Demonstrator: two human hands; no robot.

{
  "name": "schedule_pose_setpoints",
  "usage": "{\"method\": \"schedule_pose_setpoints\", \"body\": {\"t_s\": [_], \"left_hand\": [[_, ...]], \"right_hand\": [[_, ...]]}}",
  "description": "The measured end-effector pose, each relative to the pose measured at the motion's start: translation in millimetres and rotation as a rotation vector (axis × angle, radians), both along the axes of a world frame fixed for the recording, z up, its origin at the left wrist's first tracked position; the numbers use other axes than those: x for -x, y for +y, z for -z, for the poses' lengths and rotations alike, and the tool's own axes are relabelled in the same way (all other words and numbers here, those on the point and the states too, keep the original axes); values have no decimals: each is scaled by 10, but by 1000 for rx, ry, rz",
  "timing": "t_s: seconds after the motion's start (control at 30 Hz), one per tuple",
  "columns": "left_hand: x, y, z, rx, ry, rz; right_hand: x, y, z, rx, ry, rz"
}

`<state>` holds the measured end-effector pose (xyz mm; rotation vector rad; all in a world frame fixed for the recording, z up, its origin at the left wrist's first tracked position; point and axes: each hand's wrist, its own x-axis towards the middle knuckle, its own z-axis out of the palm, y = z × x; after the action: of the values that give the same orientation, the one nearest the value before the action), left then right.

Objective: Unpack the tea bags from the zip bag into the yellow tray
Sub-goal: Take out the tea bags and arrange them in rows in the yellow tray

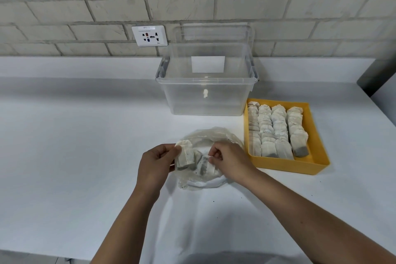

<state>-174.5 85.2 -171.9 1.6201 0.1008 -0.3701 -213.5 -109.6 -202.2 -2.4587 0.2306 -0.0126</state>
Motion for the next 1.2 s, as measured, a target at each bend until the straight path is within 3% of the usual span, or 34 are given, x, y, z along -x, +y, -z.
{"method": "schedule_pose_setpoints", "body": {"t_s": [0.23,0.4,0.73,0.9,1.03,1.2], "left_hand": [[28,-38,-33,-19,-74,92],[75,-106,-85,1,-64,179],[96,-134,-142,145,38,197],[27,-97,-72,-49,-115,69],[-80,20,-19,-170,-200,-25],[-104,71,49,-140,-168,-17]], "right_hand": [[274,-64,-490,-147,42,-179],[121,-43,-630,-230,-108,-101],[-15,51,-559,-344,-151,-24],[-43,83,-476,-448,-162,25],[-44,126,-176,-277,-7,-12],[-154,295,123,-2,116,-66]]}}
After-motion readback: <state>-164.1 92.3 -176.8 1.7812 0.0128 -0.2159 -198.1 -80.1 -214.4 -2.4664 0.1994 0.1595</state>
